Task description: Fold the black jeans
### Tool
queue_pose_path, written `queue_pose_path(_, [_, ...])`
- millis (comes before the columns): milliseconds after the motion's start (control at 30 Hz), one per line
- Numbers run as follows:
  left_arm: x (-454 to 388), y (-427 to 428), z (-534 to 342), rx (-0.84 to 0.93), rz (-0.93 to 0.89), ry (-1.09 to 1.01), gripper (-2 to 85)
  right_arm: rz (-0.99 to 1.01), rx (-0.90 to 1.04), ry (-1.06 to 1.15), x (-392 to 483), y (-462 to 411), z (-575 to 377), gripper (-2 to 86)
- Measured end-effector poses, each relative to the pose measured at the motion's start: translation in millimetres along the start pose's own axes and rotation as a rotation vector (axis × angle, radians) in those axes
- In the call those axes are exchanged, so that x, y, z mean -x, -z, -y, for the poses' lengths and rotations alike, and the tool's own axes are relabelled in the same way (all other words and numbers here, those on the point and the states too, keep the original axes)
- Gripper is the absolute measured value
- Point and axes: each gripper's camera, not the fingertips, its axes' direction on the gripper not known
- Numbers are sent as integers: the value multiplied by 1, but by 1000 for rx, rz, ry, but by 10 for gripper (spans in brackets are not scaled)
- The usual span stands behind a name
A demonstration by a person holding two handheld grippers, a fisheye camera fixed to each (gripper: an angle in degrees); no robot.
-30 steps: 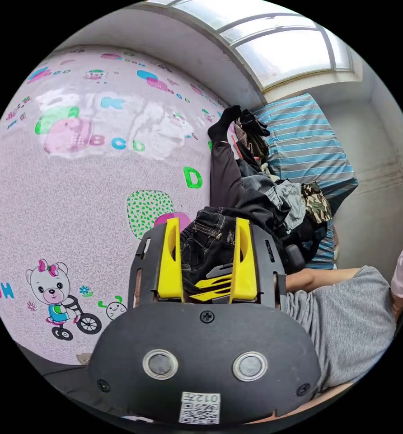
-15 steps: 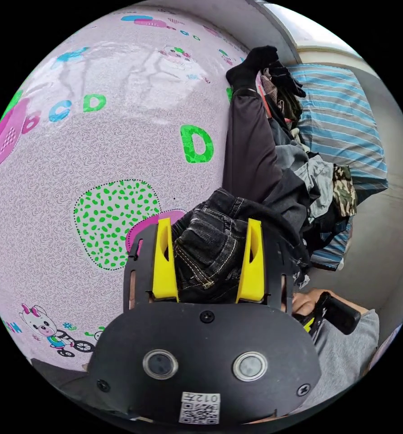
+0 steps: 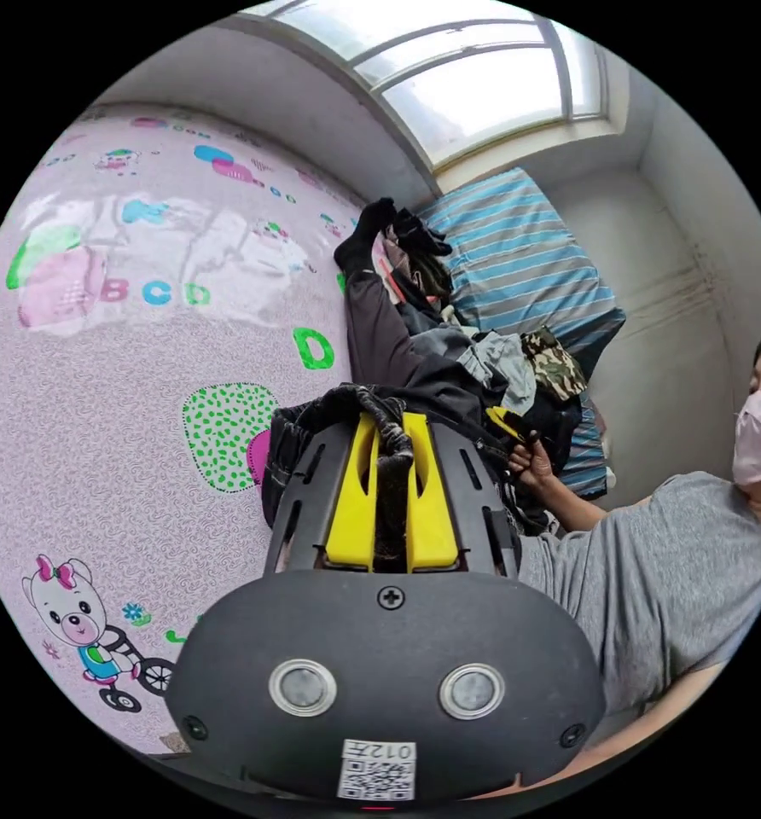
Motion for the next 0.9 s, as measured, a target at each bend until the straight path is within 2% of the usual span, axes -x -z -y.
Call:
queue_pose_path(133, [-55,79,-59,-267,40,-77,51,188,23,-295,-71,18,1,106])
queue_pose_path(267, [-100,124,-96,-426,79,-114,49,395,-134,-558,-117,55,6,107])
queue_pose_path(467, [-146,166,-150,-563,158,-97,48,535,-260,-626,-136,124,74,112])
queue_pose_path(533, [-155,183,-175,-641,158,-61,48,524,-271,-685,-147,141,85,98])
queue_pose_path(600, [-162,196,-194,-693,167,-32,47,525,-298,-724,-157,159,99,35])
queue_pose_path(733, [-189,225,-237,-761,243,8,49,476,-290,-576,-118,182,178,-1])
queue_pose_path(833, [-214,242,-268,-797,300,11,50,440,-237,-325,-43,179,309,-6])
queue_pose_path(900, [-227,251,-289,-828,319,34,51,361,-163,-68,53,150,428,-6])
